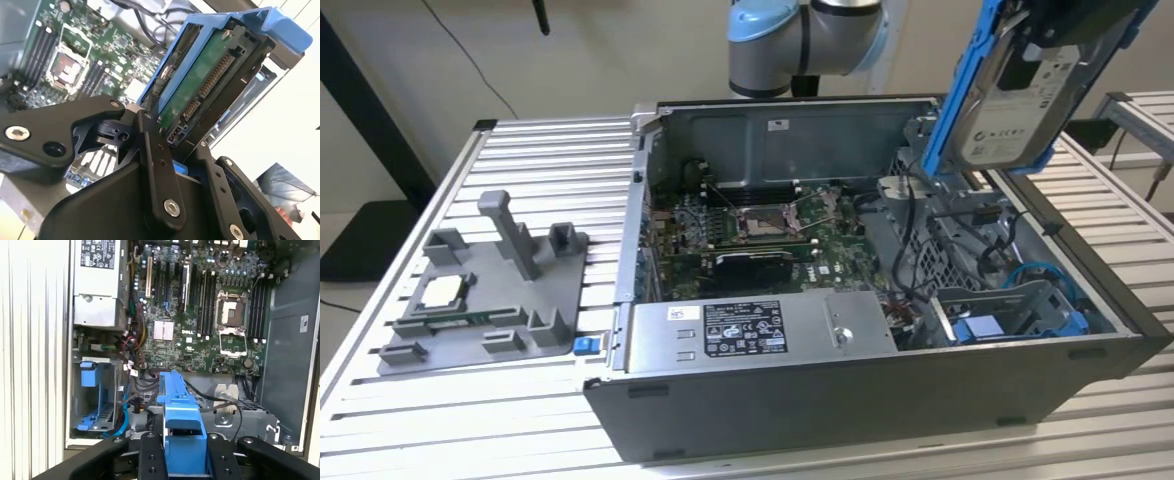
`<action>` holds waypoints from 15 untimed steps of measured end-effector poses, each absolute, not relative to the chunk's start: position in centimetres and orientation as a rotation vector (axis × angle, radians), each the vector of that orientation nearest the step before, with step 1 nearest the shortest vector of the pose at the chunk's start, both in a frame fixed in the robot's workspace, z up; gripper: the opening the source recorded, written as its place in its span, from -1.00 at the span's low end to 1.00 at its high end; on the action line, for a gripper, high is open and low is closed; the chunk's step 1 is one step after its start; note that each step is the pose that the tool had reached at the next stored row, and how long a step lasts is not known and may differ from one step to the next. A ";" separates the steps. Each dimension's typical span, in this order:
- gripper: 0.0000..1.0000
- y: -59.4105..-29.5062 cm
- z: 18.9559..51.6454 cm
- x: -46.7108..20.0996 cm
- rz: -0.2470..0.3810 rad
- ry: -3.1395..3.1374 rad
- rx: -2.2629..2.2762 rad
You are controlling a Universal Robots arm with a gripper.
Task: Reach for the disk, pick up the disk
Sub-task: 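Pick up the disk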
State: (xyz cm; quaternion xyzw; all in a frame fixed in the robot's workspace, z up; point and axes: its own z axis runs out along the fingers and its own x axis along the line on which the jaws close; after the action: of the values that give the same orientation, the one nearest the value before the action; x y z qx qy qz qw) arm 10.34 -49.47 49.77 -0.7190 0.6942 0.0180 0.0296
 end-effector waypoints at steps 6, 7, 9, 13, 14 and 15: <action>-1.00 -52.1 49.7 9.7 0.055 2.141 -2.217; -1.00 -52.5 49.7 9.6 0.055 2.141 -2.217; -1.00 -53.2 49.7 9.5 0.055 2.141 -2.217; -1.00 -54.7 49.6 9.2 0.055 2.141 -2.217; -1.00 -55.1 49.6 9.2 0.055 2.141 -2.217; -1.00 -55.5 49.6 9.1 0.055 2.141 -2.217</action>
State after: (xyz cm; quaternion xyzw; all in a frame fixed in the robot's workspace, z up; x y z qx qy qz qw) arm 9.13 -55.51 49.59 -0.7190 0.6942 0.0180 0.0297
